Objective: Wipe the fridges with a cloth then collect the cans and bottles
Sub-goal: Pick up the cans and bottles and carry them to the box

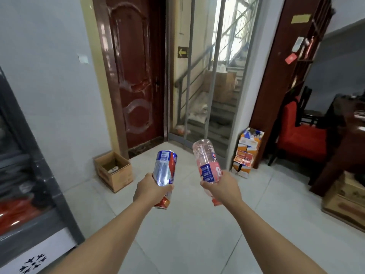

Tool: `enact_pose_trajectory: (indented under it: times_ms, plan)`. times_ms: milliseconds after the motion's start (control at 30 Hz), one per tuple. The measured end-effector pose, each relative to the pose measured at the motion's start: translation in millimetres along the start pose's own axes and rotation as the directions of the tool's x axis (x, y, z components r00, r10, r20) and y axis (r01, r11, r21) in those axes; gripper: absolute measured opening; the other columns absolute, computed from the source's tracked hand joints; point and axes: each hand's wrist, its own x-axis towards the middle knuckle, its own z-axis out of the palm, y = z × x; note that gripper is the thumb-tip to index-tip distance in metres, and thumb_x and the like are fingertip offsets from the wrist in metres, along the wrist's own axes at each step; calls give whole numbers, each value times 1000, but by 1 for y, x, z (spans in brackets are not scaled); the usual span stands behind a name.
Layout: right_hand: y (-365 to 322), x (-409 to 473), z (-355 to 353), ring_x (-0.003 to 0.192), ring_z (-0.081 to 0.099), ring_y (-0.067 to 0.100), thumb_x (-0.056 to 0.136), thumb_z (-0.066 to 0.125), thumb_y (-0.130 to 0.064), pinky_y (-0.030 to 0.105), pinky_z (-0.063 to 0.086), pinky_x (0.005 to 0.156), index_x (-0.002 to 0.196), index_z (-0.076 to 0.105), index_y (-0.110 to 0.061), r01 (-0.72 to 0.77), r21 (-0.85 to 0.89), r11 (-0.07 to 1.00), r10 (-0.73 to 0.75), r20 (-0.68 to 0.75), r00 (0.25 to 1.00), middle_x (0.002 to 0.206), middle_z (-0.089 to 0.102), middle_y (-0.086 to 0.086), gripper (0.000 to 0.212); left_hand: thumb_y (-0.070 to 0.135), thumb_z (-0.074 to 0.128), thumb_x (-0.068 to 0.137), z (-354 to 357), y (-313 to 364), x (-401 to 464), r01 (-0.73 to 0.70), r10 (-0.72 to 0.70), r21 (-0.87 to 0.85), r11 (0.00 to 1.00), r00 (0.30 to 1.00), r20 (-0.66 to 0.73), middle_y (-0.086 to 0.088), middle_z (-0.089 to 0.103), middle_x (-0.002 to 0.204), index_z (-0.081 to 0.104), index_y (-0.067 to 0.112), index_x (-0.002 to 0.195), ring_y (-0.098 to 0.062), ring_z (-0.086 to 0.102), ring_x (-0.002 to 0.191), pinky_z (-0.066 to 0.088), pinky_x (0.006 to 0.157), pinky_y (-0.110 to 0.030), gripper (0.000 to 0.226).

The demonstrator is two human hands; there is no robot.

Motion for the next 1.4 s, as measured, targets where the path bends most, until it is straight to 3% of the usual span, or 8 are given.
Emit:
enact_pose_trajectory:
  times_ms: [333, 433, 667, 867, 1033, 1167, 1300, 1400]
  plan:
    - [-32, 209, 9, 54, 53, 5, 70, 74, -52, 16, 36, 39, 113, 38, -19, 49, -35, 998, -47, 72, 996, 96, 53, -5, 65, 48, 77, 67, 55, 74, 182, 28, -25, 53, 998, 998, -63, -4, 60, 114, 44, 19, 123, -16, 57, 84, 49, 69, -29, 72]
    - [-50, 276, 11, 54, 55, 6, 69, 75, -51, 18, 40, 41, 105, 37, -20, 46, -2, 999, -46, 37, 998, 89, 53, -6, 60, 47, 80, 64, 65, 95, 257, 8, -7, 3, 1000, 997, -81, -3, 60, 110, 45, 21, 114, -17, 59, 81, 49, 68, -30, 66]
    - [-89, 420, 15, 63, 55, 4, 70, 75, -52, 17, 39, 42, 116, 40, -17, 51, 22, 998, -51, 18, 999, 105, 58, 0, 67, 51, 79, 61, 87, 154, 404, 9, -8, 24, 1000, 997, -71, 1, 57, 97, 39, 27, 100, -18, 61, 79, 52, 70, -31, 61]
    - [-111, 549, 35, 73, 61, 11, 72, 74, -50, 22, 49, 54, 118, 40, -17, 86, 26, 996, -88, 57, 994, 107, 58, 1, 66, 52, 78, 62, 115, 202, 508, -14, 23, 88, 996, 995, -101, 4, 54, 96, 39, 25, 101, -15, 59, 79, 49, 66, -28, 61]
    - [-139, 673, 51, 66, 57, 7, 71, 74, -51, 18, 42, 43, 122, 40, -18, 165, 25, 986, -166, 98, 981, 111, 59, 1, 70, 50, 79, 62, 143, 233, 602, 33, -27, 27, 999, 978, -205, 3, 55, 95, 42, 23, 100, -15, 59, 78, 50, 67, -29, 59]
    - [-167, 762, 60, 59, 57, 8, 70, 74, -51, 23, 48, 47, 114, 43, -18, 212, -23, 977, -207, 148, 967, 103, 61, 1, 63, 54, 79, 59, 160, 253, 669, 104, -94, 18, 994, 951, -294, 4, 56, 91, 42, 24, 96, -13, 58, 71, 46, 61, -25, 60]
    - [-200, 828, 81, 64, 54, 11, 71, 74, -52, 19, 36, 41, 120, 43, -16, 267, -48, 963, -252, 206, 946, 110, 60, 3, 68, 56, 77, 61, 163, 264, 719, 169, -158, 10, 986, 939, -307, 4, 55, 94, 38, 26, 100, -13, 59, 74, 46, 58, -24, 63]
    - [-221, 866, 113, 72, 63, 16, 70, 75, -51, 28, 55, 53, 120, 43, -15, 309, -8, 951, -295, 268, 917, 106, 59, 3, 69, 54, 78, 59, 158, 260, 756, 208, -198, -13, 978, 911, -361, 1, 59, 98, 43, 23, 101, -14, 58, 75, 44, 57, -25, 63]
